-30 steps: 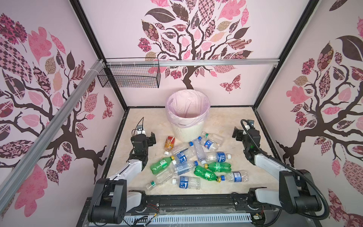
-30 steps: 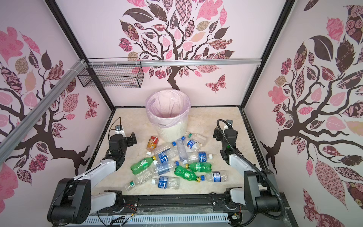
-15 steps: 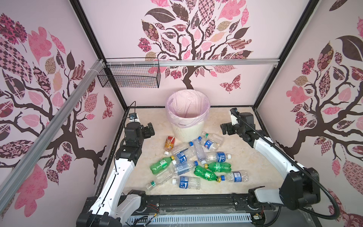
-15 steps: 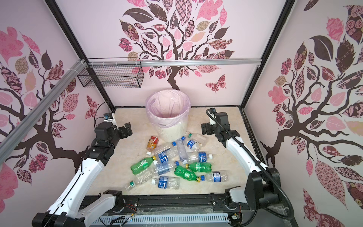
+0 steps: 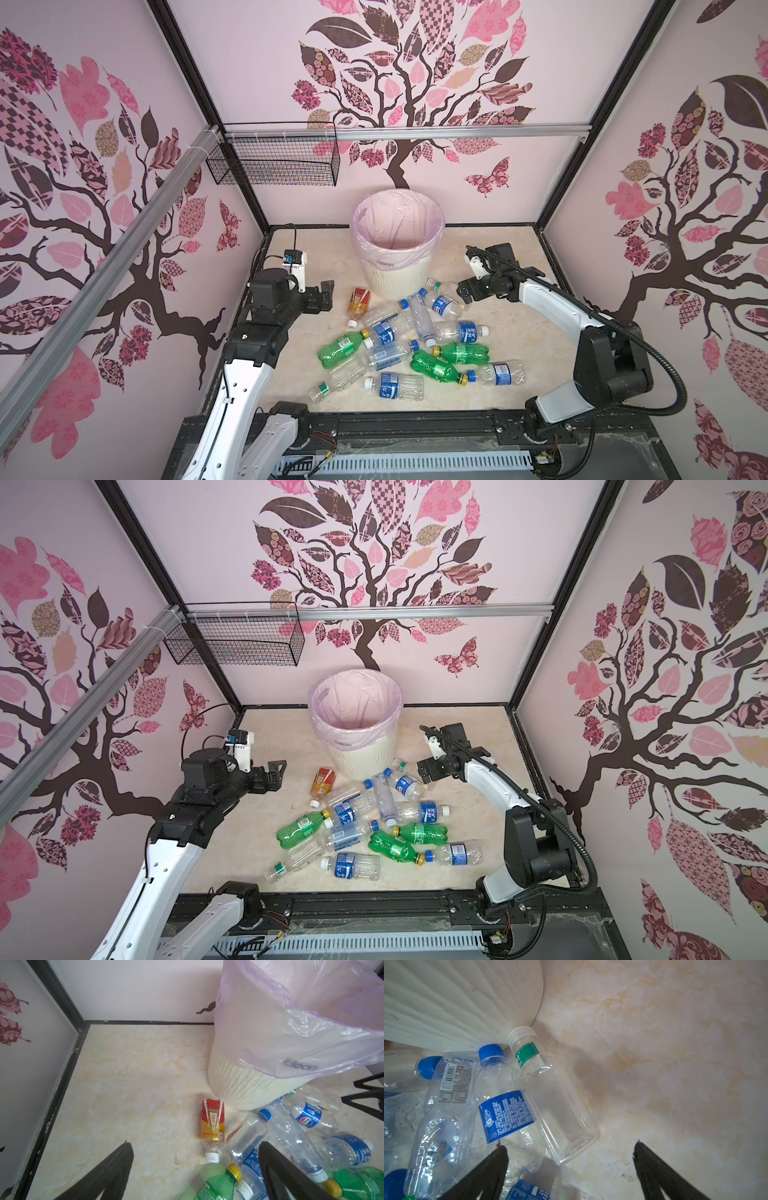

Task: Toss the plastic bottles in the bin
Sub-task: 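Reach right gripper to green-labelled bottle while left arm nears red-and-gold bottle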

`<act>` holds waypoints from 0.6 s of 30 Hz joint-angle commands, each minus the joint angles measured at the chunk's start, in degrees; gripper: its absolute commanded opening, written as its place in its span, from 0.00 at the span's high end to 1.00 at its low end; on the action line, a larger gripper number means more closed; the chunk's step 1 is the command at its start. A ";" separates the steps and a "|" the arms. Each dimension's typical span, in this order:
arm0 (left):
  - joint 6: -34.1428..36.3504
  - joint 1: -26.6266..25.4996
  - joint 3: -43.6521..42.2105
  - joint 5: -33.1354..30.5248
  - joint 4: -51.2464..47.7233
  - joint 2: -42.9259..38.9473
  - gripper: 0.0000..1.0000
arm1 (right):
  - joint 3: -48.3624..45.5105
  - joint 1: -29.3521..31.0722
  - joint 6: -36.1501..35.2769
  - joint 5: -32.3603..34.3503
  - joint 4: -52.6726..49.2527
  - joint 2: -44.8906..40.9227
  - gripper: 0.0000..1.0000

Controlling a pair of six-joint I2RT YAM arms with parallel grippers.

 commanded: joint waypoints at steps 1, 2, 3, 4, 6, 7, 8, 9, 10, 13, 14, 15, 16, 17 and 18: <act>2.01 0.04 0.59 2.42 -2.14 -1.05 0.02 | 1.83 0.93 -2.40 -1.35 0.99 2.63 0.06; 2.12 0.05 0.58 2.57 -2.23 -1.22 0.02 | 2.00 1.04 -2.71 -1.35 1.11 3.05 0.06; 2.46 0.04 0.53 2.68 -2.57 -1.33 0.02 | 2.21 1.13 -3.06 -1.34 1.51 3.71 0.08; 2.68 0.04 0.68 2.85 -2.75 -1.49 0.02 | 2.42 1.14 -3.23 -1.36 1.85 4.32 0.09; 3.37 0.04 0.70 3.53 -3.13 -1.90 0.02 | 2.75 1.21 -3.94 -1.59 2.58 5.69 0.11; 3.64 0.04 0.84 3.69 -3.38 -2.17 0.02 | 2.82 1.21 -4.29 -1.85 2.86 6.34 0.13; 3.77 0.05 0.94 3.56 -3.64 -2.41 0.02 | 2.91 1.22 -4.56 -2.13 3.01 6.85 0.15; 3.83 0.09 0.91 3.47 -3.60 -2.88 0.02 | 2.90 1.16 -4.76 -2.46 3.42 7.39 0.15; 3.86 0.05 0.94 3.38 -3.67 -3.29 0.02 | 2.92 1.21 -4.77 -2.56 3.86 8.06 0.15; 3.51 0.04 0.77 3.55 -3.29 -4.47 0.02 | 3.31 1.22 -4.86 -2.94 4.87 9.88 0.19; 3.38 0.04 0.68 3.68 -3.32 -4.72 0.02 | 3.40 1.22 -4.92 -2.85 5.21 10.41 0.20; 3.44 0.04 0.73 3.73 -3.26 -4.86 0.02 | 3.43 1.23 -4.94 -2.67 5.83 10.88 0.21; 3.43 0.08 0.77 3.78 -3.41 -4.87 0.02 | 3.28 1.23 -5.03 -2.80 6.79 11.27 0.21; 3.44 0.06 0.77 3.81 -3.50 -4.94 0.02 | 3.25 1.23 -5.12 -3.08 7.33 11.67 0.21; 3.38 0.04 0.65 3.73 -3.52 -5.03 0.02 | 3.44 1.16 -5.12 -3.62 7.40 12.17 0.22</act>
